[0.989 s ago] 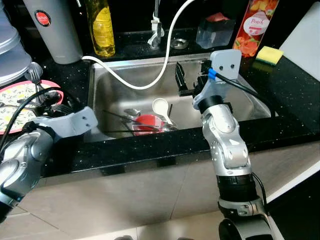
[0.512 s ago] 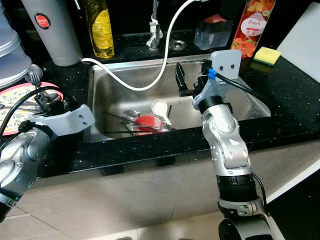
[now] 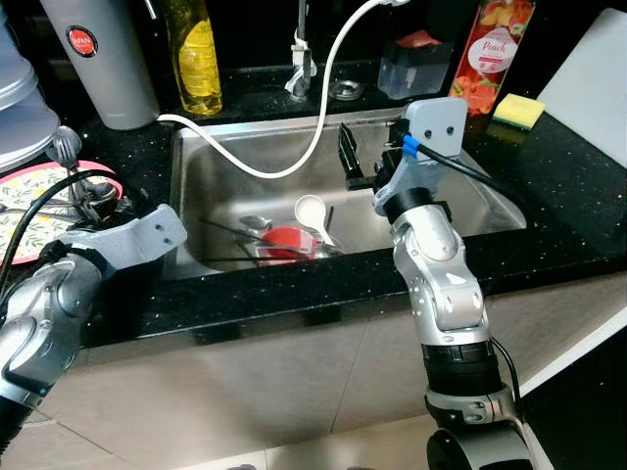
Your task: Kitchen organization
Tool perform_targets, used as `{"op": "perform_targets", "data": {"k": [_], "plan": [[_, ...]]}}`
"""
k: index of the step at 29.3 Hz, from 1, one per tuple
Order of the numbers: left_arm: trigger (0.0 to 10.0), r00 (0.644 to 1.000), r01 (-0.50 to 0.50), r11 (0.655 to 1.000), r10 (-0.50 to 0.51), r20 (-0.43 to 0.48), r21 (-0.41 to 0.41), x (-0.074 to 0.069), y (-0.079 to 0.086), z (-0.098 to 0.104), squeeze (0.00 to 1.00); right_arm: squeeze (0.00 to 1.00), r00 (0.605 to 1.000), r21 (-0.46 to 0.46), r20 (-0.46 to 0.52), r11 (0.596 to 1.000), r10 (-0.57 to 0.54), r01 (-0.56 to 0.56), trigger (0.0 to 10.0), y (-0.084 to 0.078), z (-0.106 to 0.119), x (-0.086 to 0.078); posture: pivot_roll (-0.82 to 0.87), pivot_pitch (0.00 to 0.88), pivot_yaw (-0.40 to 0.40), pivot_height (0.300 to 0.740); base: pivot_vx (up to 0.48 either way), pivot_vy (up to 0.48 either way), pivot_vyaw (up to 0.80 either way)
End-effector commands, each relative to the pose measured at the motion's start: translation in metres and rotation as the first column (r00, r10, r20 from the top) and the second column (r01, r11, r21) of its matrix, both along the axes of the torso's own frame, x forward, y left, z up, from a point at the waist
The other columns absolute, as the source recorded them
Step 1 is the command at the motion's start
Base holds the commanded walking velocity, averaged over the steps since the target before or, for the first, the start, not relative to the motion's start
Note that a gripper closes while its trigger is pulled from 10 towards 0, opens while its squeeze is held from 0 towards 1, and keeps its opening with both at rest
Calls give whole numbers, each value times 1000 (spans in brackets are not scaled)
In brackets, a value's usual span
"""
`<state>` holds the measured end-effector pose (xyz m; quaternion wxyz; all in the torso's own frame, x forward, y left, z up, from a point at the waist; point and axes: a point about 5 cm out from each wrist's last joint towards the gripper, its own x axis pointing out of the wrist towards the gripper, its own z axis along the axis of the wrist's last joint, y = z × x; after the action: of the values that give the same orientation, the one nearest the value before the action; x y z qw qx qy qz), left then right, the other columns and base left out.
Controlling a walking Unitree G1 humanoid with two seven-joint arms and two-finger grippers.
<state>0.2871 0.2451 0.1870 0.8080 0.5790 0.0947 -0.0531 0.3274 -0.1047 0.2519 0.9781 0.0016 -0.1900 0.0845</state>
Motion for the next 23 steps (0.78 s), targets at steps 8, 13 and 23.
{"op": "perform_targets", "data": {"k": [8,13,23], "plan": [[10000,984,23,998,-12,-177,59,0,6,-12,1000,0,1000,4,0,1000,-1,1,10000,0,0,-2,42,0,1,740,0,0,0],[10000,978,-51,992,74,-195,118,19,24,-29,0,0,1000,5,1,1000,-7,7,10000,-1,0,-3,26,0,4,740,0,0,0],[7569,981,-8,972,53,-188,234,41,18,-38,0,0,1000,1,1,1000,-18,18,10000,-5,0,-4,13,0,5,740,0,0,0]]}}
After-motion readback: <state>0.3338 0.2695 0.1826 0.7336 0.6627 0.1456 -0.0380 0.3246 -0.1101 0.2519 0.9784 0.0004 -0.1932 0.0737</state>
